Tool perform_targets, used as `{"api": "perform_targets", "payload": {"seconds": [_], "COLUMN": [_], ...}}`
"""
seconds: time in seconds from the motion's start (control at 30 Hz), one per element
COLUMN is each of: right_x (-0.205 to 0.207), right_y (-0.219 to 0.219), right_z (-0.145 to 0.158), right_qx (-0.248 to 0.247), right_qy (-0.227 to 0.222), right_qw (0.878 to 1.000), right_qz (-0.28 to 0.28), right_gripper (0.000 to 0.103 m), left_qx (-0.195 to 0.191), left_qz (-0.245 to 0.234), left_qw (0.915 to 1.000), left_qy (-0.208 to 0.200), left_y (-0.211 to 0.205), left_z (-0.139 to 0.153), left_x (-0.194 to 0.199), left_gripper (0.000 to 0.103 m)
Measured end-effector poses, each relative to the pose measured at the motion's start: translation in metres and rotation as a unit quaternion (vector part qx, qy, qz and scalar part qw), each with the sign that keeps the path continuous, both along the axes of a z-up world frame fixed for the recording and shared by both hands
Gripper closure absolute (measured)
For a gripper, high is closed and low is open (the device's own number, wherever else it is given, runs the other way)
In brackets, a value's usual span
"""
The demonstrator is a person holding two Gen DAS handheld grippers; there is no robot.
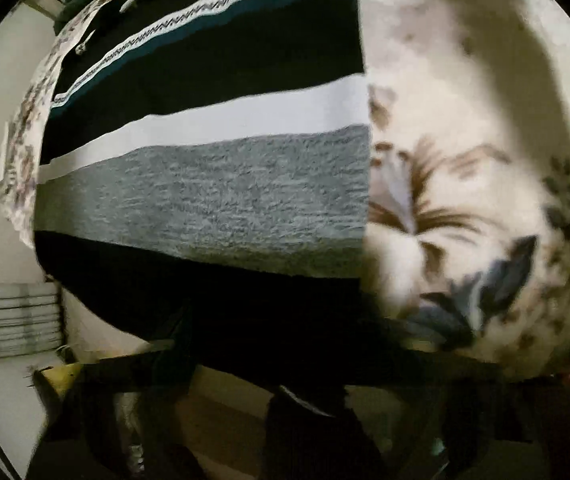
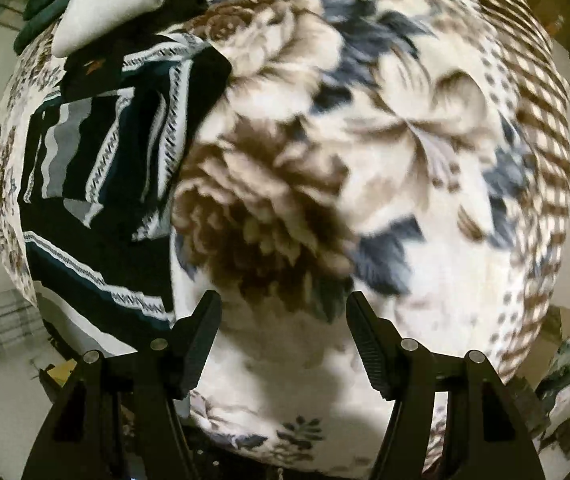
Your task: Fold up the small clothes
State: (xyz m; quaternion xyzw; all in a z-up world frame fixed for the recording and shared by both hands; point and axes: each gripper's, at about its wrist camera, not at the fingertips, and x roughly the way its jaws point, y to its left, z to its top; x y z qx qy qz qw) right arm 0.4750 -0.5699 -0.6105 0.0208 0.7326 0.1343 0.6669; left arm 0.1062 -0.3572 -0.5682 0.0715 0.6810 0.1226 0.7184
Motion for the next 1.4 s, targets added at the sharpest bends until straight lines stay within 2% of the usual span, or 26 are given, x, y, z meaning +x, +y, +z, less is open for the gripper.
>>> {"api": "perform_targets", "payload": {"seconds": [0.03,0.17,0.3,0.37,0.5,0.53,0.6,0.67,0.77,0.93,1.07,1.2,1.4], "right_x": [0.006,0.044,0.091,0.108,0.131,0.131,0.132,0.13,0.128,0.13,0.139,0.15,0.156], "right_y": [0.004,0.021,0.033,0.036,0.039,0.039,0.043,0.046,0.06,0.101,0.167,0.249,0.389], "right_z": [0.0,-0.006,-0.027,-0.039,-0.069,-0.073,-0.076,-0.066,-0.035,0.026,0.067,0.088,0.085], "right_qx": [0.007,0.051,0.098,0.113,0.158,0.165,0.176,0.17,0.16,0.142,0.134,0.121,0.071], "right_qy": [-0.002,-0.008,-0.004,0.006,0.056,0.063,0.065,0.051,0.028,-0.014,-0.031,-0.048,-0.069], "right_qw": [1.0,0.999,0.994,0.992,0.978,0.975,0.971,0.972,0.977,0.986,0.99,0.991,0.994], "right_qz": [0.0,-0.012,-0.041,-0.063,-0.123,-0.136,-0.147,-0.153,-0.14,-0.086,-0.044,-0.011,0.044], "right_gripper": [0.036,0.036,0.036,0.036,0.037,0.041,0.09,0.091,0.092,0.093,0.093,0.093,0.093], "left_qx": [0.015,0.004,0.006,0.009,0.014,0.016,0.016,0.015,0.002,-0.024,-0.043,-0.077,-0.125], "left_qz": [0.001,0.039,0.056,0.062,0.077,0.08,0.096,0.103,0.124,0.187,0.245,0.292,0.331], "left_qw": [0.9999,0.9986,0.9964,0.9955,0.9934,0.993,0.9902,0.9891,0.9856,0.9714,0.9546,0.9377,0.9194], "left_qy": [-0.004,-0.035,-0.063,-0.071,-0.083,-0.085,-0.1,-0.104,-0.115,-0.145,-0.164,-0.172,-0.171], "left_y": [0.0,0.019,0.036,0.045,0.066,0.07,0.074,0.086,0.099,0.145,0.197,0.254,0.343], "left_z": [0.003,0.022,0.05,0.066,0.087,0.091,0.1,0.107,0.119,0.141,0.148,0.141,0.12], "left_x": [0.0,0.003,0.01,0.005,0.002,0.002,0.0,0.0,0.0,-0.005,-0.014,-0.02,-0.027], "left_gripper": [0.095,0.096,0.096,0.096,0.096,0.096,0.096,0.096,0.096,0.096,0.096,0.096,0.096]}}
